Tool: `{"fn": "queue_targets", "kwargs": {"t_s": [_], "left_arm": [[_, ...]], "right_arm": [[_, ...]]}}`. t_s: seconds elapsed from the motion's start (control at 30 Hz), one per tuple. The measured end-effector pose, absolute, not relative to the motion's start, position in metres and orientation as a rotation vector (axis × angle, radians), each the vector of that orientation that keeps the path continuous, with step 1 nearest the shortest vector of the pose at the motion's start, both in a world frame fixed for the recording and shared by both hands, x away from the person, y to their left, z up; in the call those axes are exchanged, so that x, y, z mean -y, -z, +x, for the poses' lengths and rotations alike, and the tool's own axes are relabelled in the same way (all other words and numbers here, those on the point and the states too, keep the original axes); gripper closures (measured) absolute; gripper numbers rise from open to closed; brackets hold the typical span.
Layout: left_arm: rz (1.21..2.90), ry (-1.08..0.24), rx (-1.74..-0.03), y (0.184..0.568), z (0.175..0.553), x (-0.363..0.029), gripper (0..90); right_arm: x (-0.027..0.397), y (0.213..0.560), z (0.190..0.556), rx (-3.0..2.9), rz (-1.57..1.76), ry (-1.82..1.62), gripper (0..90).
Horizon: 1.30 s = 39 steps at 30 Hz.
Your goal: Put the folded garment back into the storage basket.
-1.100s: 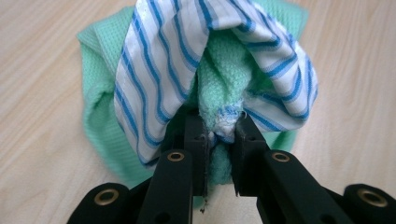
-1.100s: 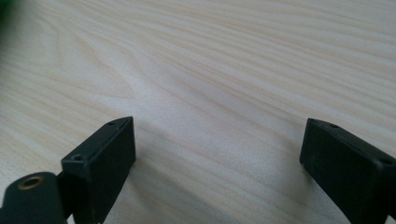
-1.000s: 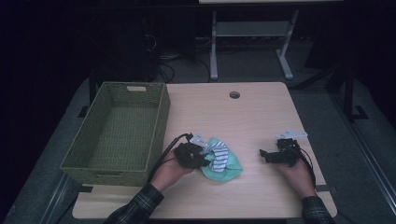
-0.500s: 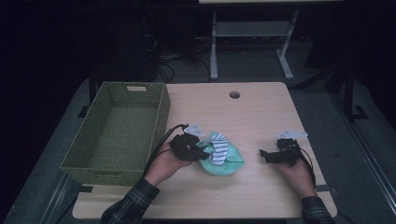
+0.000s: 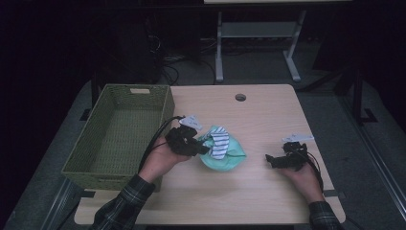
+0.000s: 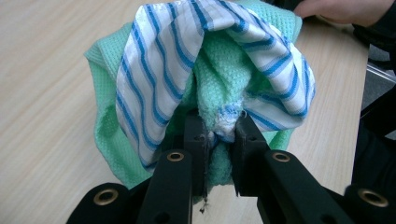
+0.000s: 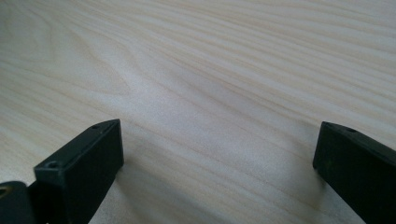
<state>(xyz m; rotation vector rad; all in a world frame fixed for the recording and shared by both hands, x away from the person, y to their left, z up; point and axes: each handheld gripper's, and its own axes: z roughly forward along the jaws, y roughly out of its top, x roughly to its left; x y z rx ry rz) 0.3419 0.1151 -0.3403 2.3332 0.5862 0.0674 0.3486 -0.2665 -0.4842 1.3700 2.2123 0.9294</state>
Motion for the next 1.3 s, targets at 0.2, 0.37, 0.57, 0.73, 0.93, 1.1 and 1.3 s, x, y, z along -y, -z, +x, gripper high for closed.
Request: {"fn": "queue_targets", "kwargs": {"t_s": [0.2, 0.37, 0.57, 0.73, 0.93, 1.1, 1.3], "left_arm": [[2.316, -0.101, -0.606, 0.325, 0.346, -0.129, 78.2], [2.314, -0.142, -0.626, 0.312, 0.351, -0.144, 78.2], [2.3, -0.19, -0.664, 0.3, 0.353, -0.164, 78.2], [2.279, -0.215, -0.705, 0.295, 0.357, -0.18, 78.3], [2.255, -0.246, -0.752, 0.289, 0.359, -0.198, 78.3], [2.241, -0.273, -0.791, 0.286, 0.361, -0.213, 78.2], [2.227, -0.321, -0.836, 0.283, 0.361, -0.231, 78.3]], "right_arm": [[0.267, 0.484, 0.349, -2.212, 1.369, -0.93, 1.2], [0.266, 0.484, 0.348, -2.214, 1.369, -0.93, 1.2], [0.266, 0.484, 0.348, -2.214, 1.37, -0.93, 1.2], [0.266, 0.484, 0.348, -2.214, 1.37, -0.931, 1.2], [0.266, 0.484, 0.348, -2.215, 1.371, -0.931, 1.2], [0.266, 0.484, 0.348, -2.214, 1.373, -0.931, 1.2], [0.266, 0.484, 0.348, -2.214, 1.374, -0.931, 1.2]]}}
